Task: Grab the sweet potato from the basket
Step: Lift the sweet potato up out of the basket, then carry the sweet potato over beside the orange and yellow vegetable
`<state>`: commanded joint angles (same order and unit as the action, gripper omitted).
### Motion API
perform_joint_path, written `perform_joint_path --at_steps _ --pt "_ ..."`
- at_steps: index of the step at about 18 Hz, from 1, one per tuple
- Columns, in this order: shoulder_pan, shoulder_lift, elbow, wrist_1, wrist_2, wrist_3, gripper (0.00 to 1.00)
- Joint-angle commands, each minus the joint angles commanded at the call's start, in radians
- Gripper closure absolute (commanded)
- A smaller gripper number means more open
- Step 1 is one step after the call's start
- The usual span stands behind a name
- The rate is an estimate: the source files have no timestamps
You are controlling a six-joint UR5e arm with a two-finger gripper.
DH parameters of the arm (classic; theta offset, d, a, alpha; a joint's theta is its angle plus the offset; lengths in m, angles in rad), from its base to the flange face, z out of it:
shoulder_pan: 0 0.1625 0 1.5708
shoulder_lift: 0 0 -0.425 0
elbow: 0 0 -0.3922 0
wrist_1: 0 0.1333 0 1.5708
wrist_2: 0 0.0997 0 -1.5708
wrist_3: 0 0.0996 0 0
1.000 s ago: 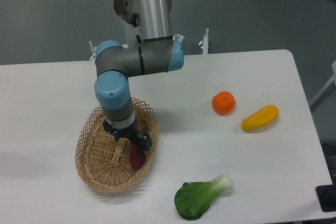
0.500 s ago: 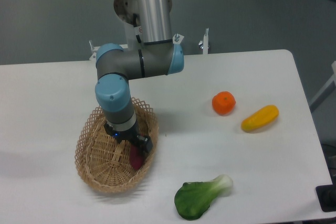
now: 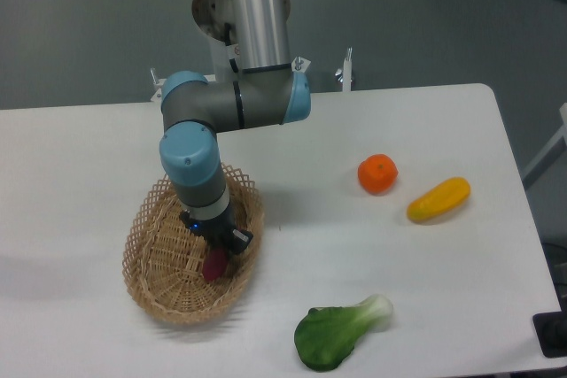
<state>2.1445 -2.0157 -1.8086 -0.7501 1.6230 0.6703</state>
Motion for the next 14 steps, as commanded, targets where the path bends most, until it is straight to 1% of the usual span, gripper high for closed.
perform_joint_path --at_steps 4,7,9,11,14 --pt "0.012 0.032 0.021 -0.002 -0.008 0.006 0.83" --pt "0.044 0.067 0.031 -0.015 -0.011 0.089 0.83" --pt "0.102 0.097 0.032 -0.023 -0.02 0.148 0.83" --pt "0.159 0.135 0.037 -0.028 -0.066 0.228 0.83" --pt "0.274 0.178 0.055 -0.055 -0.127 0.352 0.83"
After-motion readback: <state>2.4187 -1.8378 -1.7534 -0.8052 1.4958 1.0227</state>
